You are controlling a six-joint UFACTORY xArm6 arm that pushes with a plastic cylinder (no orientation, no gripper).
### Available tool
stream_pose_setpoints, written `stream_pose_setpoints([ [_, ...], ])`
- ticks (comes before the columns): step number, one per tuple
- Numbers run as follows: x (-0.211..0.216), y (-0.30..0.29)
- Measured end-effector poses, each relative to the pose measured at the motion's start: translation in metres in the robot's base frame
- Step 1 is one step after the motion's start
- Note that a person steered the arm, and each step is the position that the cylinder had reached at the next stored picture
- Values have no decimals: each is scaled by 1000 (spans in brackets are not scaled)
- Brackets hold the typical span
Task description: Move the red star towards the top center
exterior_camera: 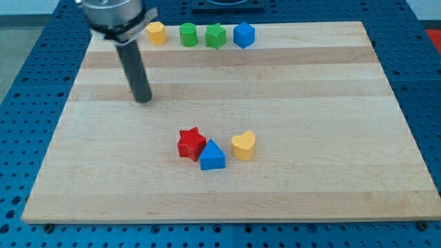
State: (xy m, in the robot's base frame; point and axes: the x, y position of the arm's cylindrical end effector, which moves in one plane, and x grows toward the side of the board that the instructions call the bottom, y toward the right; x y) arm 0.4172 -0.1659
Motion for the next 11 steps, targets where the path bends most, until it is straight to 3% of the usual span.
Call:
stream_pose_setpoints([
  [2, 77, -4],
  [4, 121, 61],
  [5, 111, 100],
  [7, 53, 158],
  [11, -5, 99],
])
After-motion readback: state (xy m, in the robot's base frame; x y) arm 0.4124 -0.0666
